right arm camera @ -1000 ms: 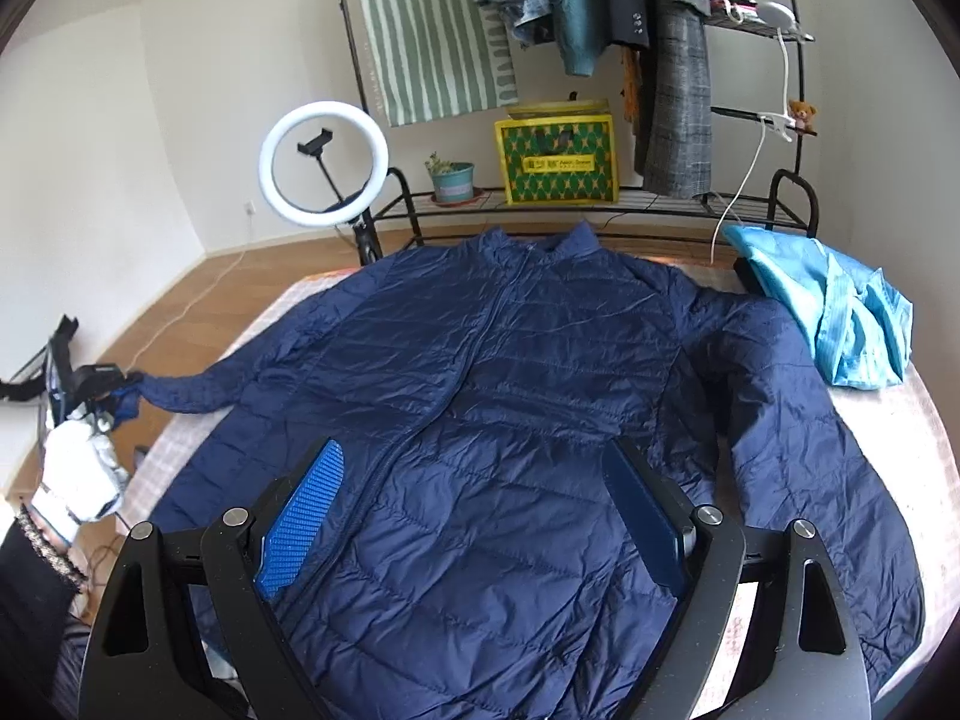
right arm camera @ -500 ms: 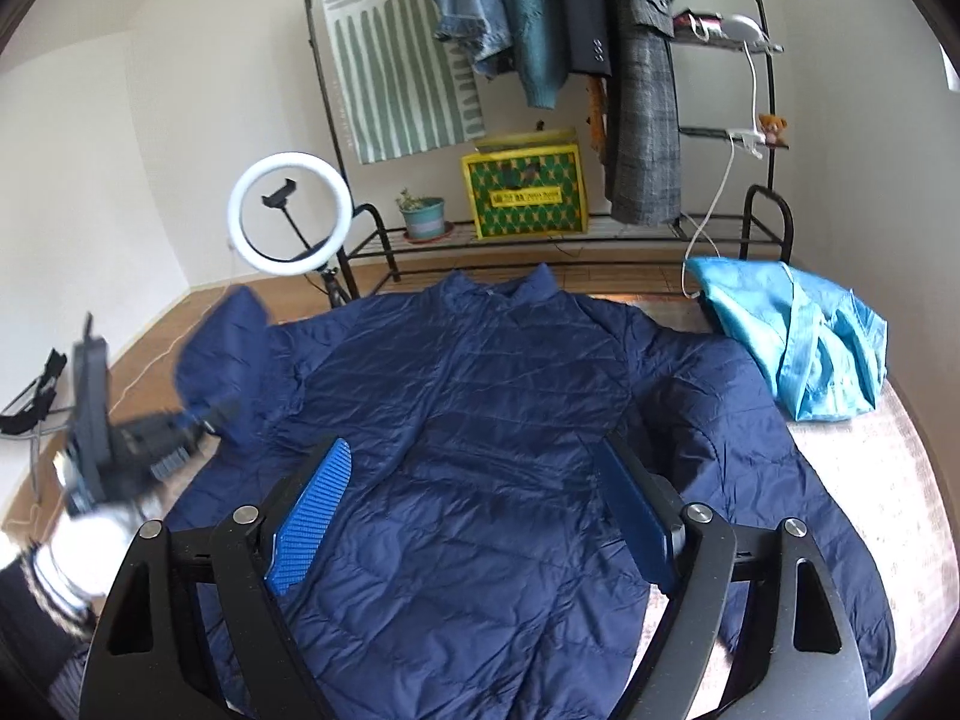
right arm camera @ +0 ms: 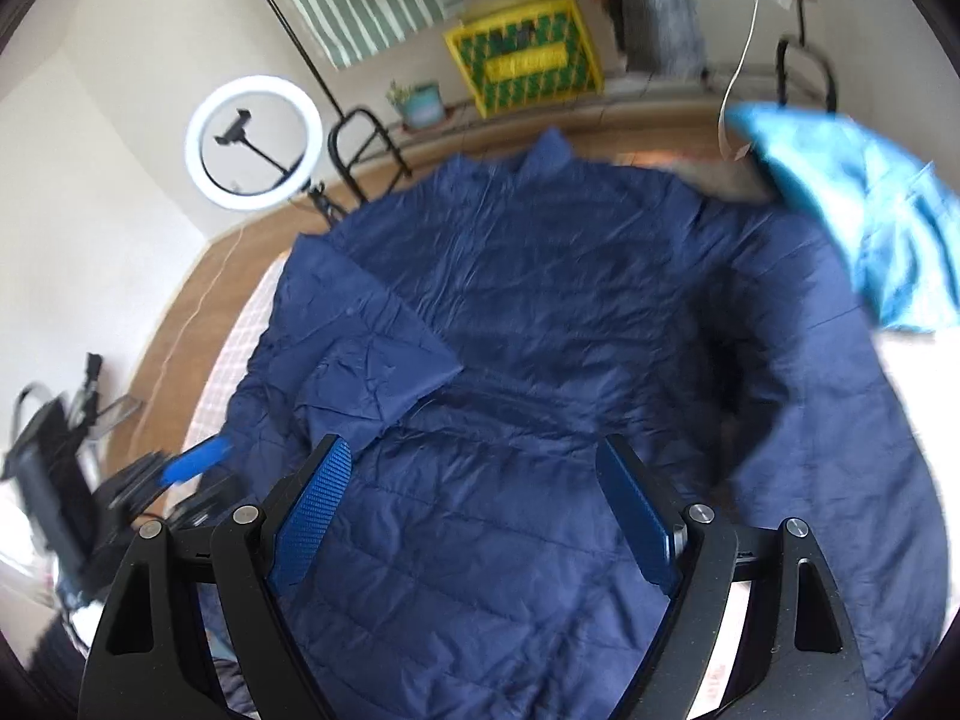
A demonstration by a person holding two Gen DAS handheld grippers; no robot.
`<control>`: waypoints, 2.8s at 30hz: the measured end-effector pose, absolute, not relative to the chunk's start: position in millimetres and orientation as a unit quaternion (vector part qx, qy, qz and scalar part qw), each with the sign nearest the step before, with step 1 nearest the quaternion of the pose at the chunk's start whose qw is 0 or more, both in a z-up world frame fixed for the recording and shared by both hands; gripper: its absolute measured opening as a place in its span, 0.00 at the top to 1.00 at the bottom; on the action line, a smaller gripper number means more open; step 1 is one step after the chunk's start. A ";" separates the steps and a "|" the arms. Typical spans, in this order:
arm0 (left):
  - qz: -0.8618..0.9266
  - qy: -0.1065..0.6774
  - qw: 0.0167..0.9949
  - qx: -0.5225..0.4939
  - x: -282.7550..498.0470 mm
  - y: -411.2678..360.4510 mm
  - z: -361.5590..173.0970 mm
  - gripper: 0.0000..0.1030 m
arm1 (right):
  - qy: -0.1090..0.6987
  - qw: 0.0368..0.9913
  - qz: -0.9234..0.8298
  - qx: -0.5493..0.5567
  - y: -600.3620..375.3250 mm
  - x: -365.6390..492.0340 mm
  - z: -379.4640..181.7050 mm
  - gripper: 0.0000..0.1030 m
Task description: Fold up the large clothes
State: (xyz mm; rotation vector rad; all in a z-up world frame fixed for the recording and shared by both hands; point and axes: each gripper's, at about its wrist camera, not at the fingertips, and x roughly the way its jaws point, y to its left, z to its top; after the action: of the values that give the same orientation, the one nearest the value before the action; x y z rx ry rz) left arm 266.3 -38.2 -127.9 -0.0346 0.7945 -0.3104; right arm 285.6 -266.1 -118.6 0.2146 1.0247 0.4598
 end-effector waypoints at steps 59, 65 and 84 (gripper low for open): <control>0.005 0.545 0.828 -0.131 260.9 96.4 -241.4 0.53 | 0.596 0.783 0.143 0.110 -240.8 369.4 -208.2 0.95; 0.010 0.545 0.830 -0.117 264.1 91.0 -242.6 0.53 | 0.527 0.843 0.110 -0.018 -215.8 429.3 -181.1 0.95; 0.015 0.530 0.839 -0.121 271.3 86.2 -231.5 0.52 | 0.527 0.841 0.094 -0.071 -208.9 457.5 -210.4 0.78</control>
State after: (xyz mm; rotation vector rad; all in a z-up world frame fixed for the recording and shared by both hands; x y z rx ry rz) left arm 271.3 86.2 -231.5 -0.2558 1.1211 0.0310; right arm 457.5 -208.9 -210.4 -0.1504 1.1143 0.1984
